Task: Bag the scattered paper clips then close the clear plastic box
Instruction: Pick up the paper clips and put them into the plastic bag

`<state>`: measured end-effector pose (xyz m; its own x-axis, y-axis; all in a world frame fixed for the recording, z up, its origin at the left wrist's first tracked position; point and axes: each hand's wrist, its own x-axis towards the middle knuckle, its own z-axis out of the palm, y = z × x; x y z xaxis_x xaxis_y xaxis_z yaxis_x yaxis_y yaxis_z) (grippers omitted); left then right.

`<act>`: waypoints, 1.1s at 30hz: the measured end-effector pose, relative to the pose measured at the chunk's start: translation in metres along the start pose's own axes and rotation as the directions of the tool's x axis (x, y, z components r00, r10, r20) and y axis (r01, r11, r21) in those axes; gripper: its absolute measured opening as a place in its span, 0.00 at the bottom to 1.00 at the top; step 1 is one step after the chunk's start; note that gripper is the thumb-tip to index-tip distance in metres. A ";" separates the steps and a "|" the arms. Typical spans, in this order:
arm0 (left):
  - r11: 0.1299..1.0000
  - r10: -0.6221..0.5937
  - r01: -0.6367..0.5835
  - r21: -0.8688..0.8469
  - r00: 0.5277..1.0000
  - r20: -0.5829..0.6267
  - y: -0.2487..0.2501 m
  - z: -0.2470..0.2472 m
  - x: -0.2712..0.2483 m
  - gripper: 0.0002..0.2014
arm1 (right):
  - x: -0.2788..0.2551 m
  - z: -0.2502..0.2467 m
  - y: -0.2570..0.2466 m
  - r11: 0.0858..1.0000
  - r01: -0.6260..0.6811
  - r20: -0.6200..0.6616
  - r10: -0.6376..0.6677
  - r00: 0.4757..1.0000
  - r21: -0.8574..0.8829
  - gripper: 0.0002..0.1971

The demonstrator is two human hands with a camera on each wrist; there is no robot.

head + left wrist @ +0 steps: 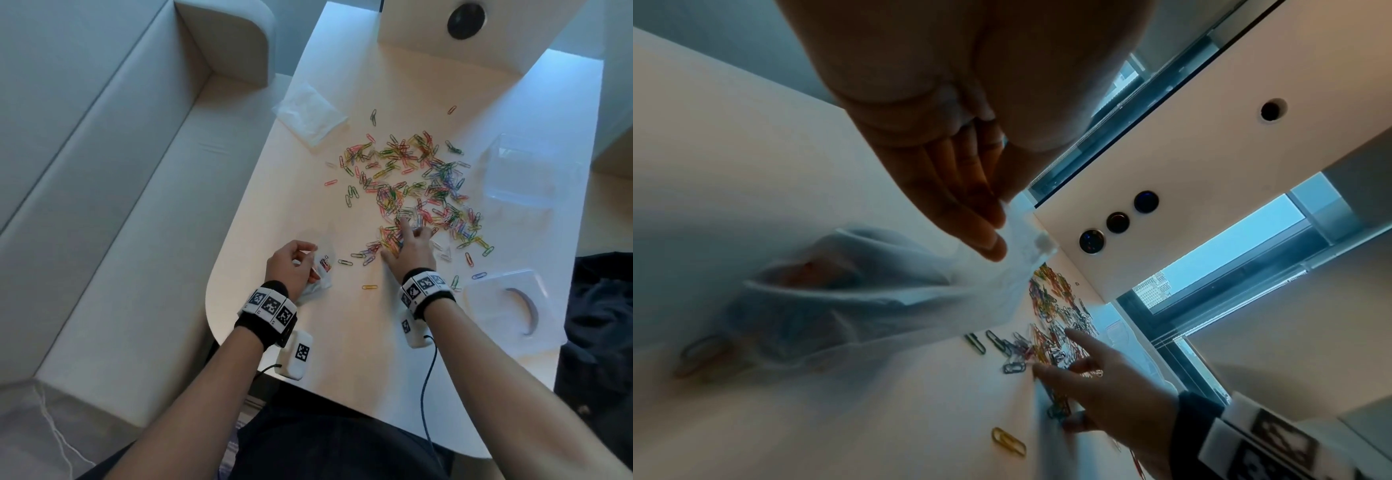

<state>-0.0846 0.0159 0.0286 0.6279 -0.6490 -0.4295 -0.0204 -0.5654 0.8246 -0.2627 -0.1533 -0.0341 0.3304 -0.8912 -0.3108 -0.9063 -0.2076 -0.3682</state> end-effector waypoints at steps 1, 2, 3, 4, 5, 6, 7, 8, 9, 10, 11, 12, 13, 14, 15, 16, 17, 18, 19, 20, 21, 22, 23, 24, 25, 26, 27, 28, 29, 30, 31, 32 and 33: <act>1.000 0.001 -0.001 0.002 1.000 -0.001 -0.001 0.000 0.000 0.06 | 0.003 -0.001 -0.002 0.999 0.014 0.008 -0.014 1.000 -0.042 0.38; 1.000 0.001 -0.001 0.004 1.000 -0.003 -0.002 0.000 0.000 0.06 | 0.004 -0.001 -0.002 0.997 0.032 0.014 -0.031 0.999 -0.064 0.36; 1.000 0.001 -0.001 0.006 1.000 -0.005 -0.002 0.000 0.001 0.06 | 0.005 -0.001 -0.003 0.996 0.050 0.015 -0.049 0.999 -0.069 0.33; 1.000 -0.001 0.002 0.004 1.000 -0.005 -0.003 0.001 0.001 0.06 | 0.006 -0.001 -0.002 0.995 0.074 0.002 -0.074 0.997 -0.061 0.29; 1.000 -0.006 0.006 0.000 1.000 -0.004 -0.003 0.002 0.002 0.06 | 0.005 -0.002 -0.003 0.994 0.100 -0.019 -0.101 0.995 -0.046 0.24; 1.000 -0.010 0.010 -0.006 1.000 -0.002 -0.002 0.002 0.002 0.06 | 0.005 -0.002 -0.003 0.991 0.127 -0.041 -0.128 0.991 -0.033 0.20; 1.000 -0.013 0.013 -0.010 1.000 -0.002 -0.002 0.003 0.002 0.06 | 0.004 -0.003 -0.002 0.988 0.154 -0.060 -0.155 0.986 -0.020 0.16; 1.000 -0.015 0.015 -0.012 1.000 0.001 -0.001 0.004 0.002 0.06 | 0.003 -0.004 -0.001 0.985 0.175 -0.074 -0.175 0.982 -0.001 0.13; 1.000 -0.016 0.016 -0.013 1.000 0.005 0.000 0.005 0.002 0.06 | 0.001 -0.006 0.000 0.982 0.188 -0.083 -0.186 0.979 0.021 0.10; 1.000 -0.016 0.016 -0.012 1.000 0.011 0.000 0.006 0.002 0.06 | 0.000 -0.008 0.001 0.979 0.198 -0.100 -0.193 0.976 0.039 0.08; 1.000 -0.015 0.016 -0.010 1.000 0.016 0.001 0.006 0.001 0.06 | -0.001 -0.012 0.002 0.981 0.183 -0.111 -0.175 0.978 0.062 0.07; 1.000 -0.014 0.014 -0.010 1.000 0.021 0.002 0.007 0.001 0.06 | -0.001 -0.015 0.005 0.984 0.147 -0.113 -0.135 0.984 0.105 0.06; 1.000 -0.012 0.013 -0.015 1.000 0.027 0.002 0.009 0.000 0.06 | -0.003 -0.018 0.007 0.983 0.077 -0.101 -0.060 0.993 0.167 0.06; 1.000 -0.010 0.011 -0.018 0.999 0.033 0.003 0.010 0.000 0.06 | -0.003 -0.018 0.012 0.968 -0.017 -0.074 0.037 0.997 0.252 0.06; 1.000 -0.006 0.007 -0.016 0.999 0.037 0.004 0.012 -0.001 0.06 | -0.005 -0.020 0.015 0.930 -0.119 -0.035 0.140 0.990 0.347 0.05; 1.000 -0.001 0.002 -0.012 0.999 0.039 0.005 0.014 -0.001 0.05 | -0.006 -0.020 0.019 0.863 -0.203 0.012 0.222 0.975 0.462 0.05; 1.000 0.003 -0.003 -0.010 0.999 0.041 0.005 0.017 -0.001 0.05 | -0.010 -0.022 0.021 0.750 -0.273 0.077 0.285 0.955 0.603 0.06; 1.000 0.006 -0.005 -0.010 0.999 0.045 0.005 0.019 0.000 0.05 | -0.013 -0.023 0.021 0.566 -0.313 0.154 0.311 0.938 0.763 0.07; 1.000 0.006 -0.006 -0.009 0.999 0.050 0.005 0.022 0.001 0.05 | -0.019 -0.025 0.017 0.326 -0.341 0.248 0.295 0.923 0.882 0.09; 1.000 0.005 -0.005 -0.008 0.998 0.058 0.005 0.026 0.001 0.05 | -0.025 -0.028 0.011 0.095 -0.356 0.326 0.240 0.914 0.930 0.10; 1.000 0.004 -0.003 -0.005 0.998 0.068 0.006 0.029 0.001 0.05 | -0.032 -0.032 0.004 -0.063 -0.373 0.378 0.176 0.909 0.926 0.09; 1.000 0.001 -0.001 0.000 0.997 0.076 0.007 0.032 0.000 0.05 | -0.039 -0.034 -0.005 -0.154 -0.388 0.406 0.104 0.908 0.909 0.08; 1.000 0.001 -0.002 0.006 0.997 0.081 0.008 0.035 -0.001 0.05 | -0.046 -0.036 -0.013 -0.180 -0.403 0.414 0.030 0.910 0.898 0.08; 1.000 0.005 -0.006 0.011 0.996 0.084 0.009 0.038 -0.001 0.06 | -0.053 -0.037 -0.020 -0.183 -0.415 0.417 -0.033 0.909 0.891 0.08; 1.000 0.012 -0.013 0.013 0.996 0.086 0.010 0.041 -0.002 0.06 | -0.059 -0.036 -0.028 -0.162 -0.424 0.416 -0.082 0.906 0.891 0.08; 1.000 0.018 -0.020 0.013 0.996 0.086 0.011 0.042 -0.003 0.06 | -0.063 -0.034 -0.035 -0.134 -0.429 0.415 -0.120 0.902 0.893 0.08; 1.000 0.024 -0.025 0.011 0.996 0.086 0.012 0.043 -0.003 0.06 | -0.066 -0.030 -0.041 -0.082 -0.427 0.414 -0.140 0.899 0.900 0.08; 1.000 0.028 -0.029 0.007 0.996 0.084 0.013 0.043 -0.003 0.06 | -0.069 -0.027 -0.046 -0.012 -0.414 0.407 -0.158 0.900 0.910 0.08; 0.999 0.033 -0.033 0.002 0.996 0.083 0.013 0.043 -0.003 0.05 | -0.072 -0.025 -0.050 0.091 -0.380 0.390 -0.162 0.907 0.921 0.07; 0.999 0.038 -0.039 0.000 0.996 0.080 0.013 0.042 -0.004 0.05 | -0.073 -0.022 -0.053 0.206 -0.330 0.365 -0.161 0.917 0.921 0.06; 0.999 0.046 -0.046 -0.004 0.996 0.077 0.013 0.041 -0.004 0.05 | -0.074 -0.020 -0.054 0.339 -0.260 0.328 -0.159 0.931 0.904 0.05; 0.999 0.052 -0.052 -0.006 0.996 0.074 0.013 0.040 -0.005 0.05 | -0.073 -0.019 -0.055 0.477 -0.178 0.284 -0.161 0.945 0.861 0.04; 0.998 0.060 -0.059 -0.011 0.996 0.073 0.012 0.038 -0.005 0.06 | -0.072 -0.019 -0.055 0.616 -0.081 0.235 -0.174 0.956 0.784 0.03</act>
<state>-0.1178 -0.0069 0.0268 0.5670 -0.7172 -0.4051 -0.0493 -0.5205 0.8524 -0.2418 -0.0853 0.0253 0.5357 -0.7211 -0.4393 -0.3784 0.2601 -0.8883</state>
